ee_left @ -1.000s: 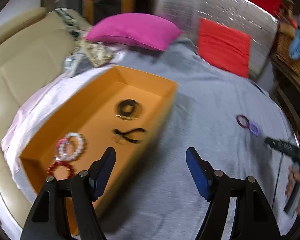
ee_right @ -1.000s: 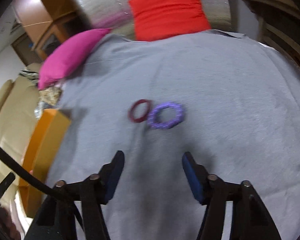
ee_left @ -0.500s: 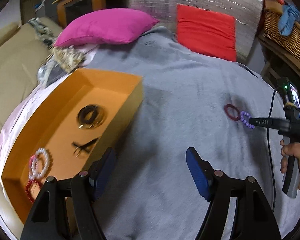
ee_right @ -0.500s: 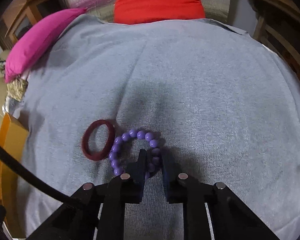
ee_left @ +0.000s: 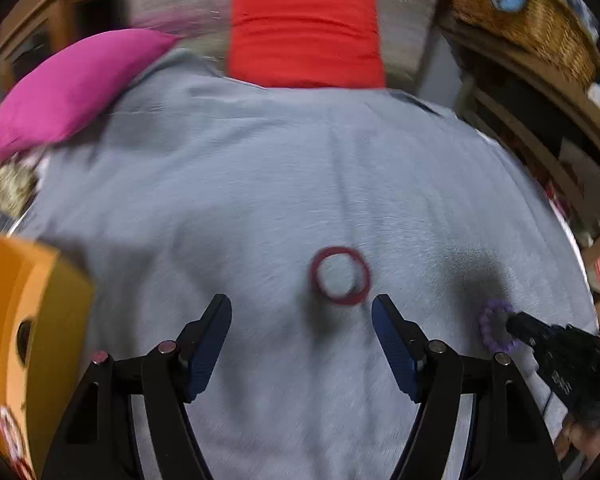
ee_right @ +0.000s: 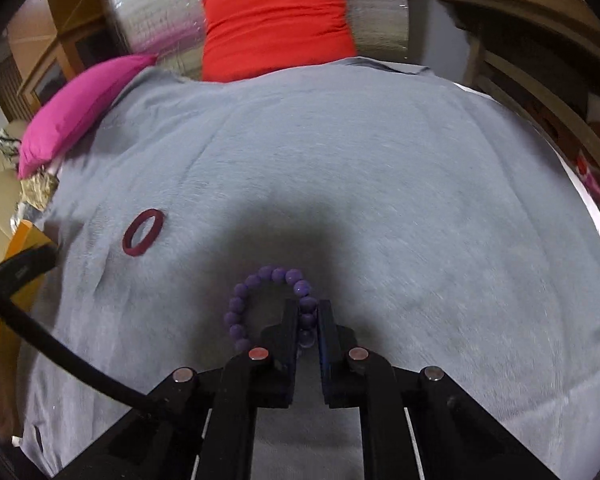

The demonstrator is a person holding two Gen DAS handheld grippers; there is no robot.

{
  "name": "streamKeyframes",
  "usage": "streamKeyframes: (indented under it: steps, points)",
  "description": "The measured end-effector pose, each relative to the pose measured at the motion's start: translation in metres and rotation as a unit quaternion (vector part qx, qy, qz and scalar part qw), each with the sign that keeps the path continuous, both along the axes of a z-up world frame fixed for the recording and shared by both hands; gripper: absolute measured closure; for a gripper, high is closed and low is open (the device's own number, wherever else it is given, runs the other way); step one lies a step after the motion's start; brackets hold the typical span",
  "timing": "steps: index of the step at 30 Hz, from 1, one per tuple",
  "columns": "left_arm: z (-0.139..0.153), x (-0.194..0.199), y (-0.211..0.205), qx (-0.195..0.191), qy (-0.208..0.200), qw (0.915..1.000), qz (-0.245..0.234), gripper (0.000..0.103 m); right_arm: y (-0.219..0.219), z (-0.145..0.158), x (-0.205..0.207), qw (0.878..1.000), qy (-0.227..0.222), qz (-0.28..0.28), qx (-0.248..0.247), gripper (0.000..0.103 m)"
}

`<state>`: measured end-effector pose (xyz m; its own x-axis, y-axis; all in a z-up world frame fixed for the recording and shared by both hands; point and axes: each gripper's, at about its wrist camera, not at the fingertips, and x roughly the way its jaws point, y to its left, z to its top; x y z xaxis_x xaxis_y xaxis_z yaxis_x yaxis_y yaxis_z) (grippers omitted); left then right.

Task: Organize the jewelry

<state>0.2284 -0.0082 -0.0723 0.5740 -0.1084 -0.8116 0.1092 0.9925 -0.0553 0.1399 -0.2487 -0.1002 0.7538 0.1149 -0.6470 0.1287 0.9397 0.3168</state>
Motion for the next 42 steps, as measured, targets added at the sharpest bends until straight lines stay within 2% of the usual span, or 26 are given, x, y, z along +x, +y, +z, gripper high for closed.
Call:
streamKeyframes:
  steps: [2,4,6,7,9,13,14,15,18,22,30,37,42]
  points:
    - [-0.006,0.013,-0.014,0.011,0.007,0.9997,-0.02,0.03,-0.006,-0.006,-0.002,1.0,-0.007,-0.002,0.012,0.094]
    - [-0.012,0.023,-0.022,0.04,0.01,0.9986,-0.033,0.032,-0.008,-0.014,-0.003,1.0,-0.011,-0.002,0.022,0.093]
    - [-0.021,0.034,-0.024,0.06,0.022,0.9972,-0.039,0.049,-0.012,-0.021,-0.001,0.999,-0.016,-0.001,0.03,0.093]
    - [-0.023,0.037,-0.022,0.059,0.028,0.9971,-0.038,0.053,-0.012,-0.021,-0.002,0.999,-0.019,-0.001,0.031,0.093]
    - [-0.028,0.042,-0.016,0.052,0.036,0.9973,-0.038,0.054,-0.013,-0.018,-0.002,0.999,-0.024,0.006,0.035,0.093]
    - [-0.037,0.046,-0.018,0.069,0.045,0.9953,-0.051,0.055,-0.016,-0.022,0.001,0.999,-0.024,0.01,0.039,0.093]
    - [-0.039,0.046,-0.021,0.078,0.041,0.9947,-0.053,0.062,-0.016,-0.02,0.0,0.999,-0.025,0.011,0.036,0.093]
    - [-0.041,0.048,-0.023,0.079,0.042,0.9945,-0.054,0.075,-0.016,-0.02,-0.001,0.999,-0.026,0.012,0.036,0.093]
    - [-0.044,0.053,-0.022,0.072,0.046,0.9957,-0.037,0.094,-0.016,-0.021,0.0,0.999,-0.028,0.014,0.041,0.093]
    - [-0.041,0.048,-0.027,0.086,0.038,0.9947,-0.042,0.098,-0.019,-0.021,0.0,0.998,-0.029,0.013,0.05,0.093]
    - [-0.01,0.023,-0.016,0.063,0.0,0.997,-0.046,0.099,-0.023,-0.022,-0.003,0.998,-0.03,0.015,0.05,0.093]
    - [0.002,-0.039,0.017,0.025,-0.012,0.9994,-0.022,0.099,-0.024,-0.023,-0.006,0.997,-0.034,0.018,0.062,0.093]
    - [-0.01,-0.094,0.034,0.001,0.005,0.9999,-0.009,0.099,-0.021,-0.021,-0.019,0.997,-0.035,0.018,0.066,0.093]
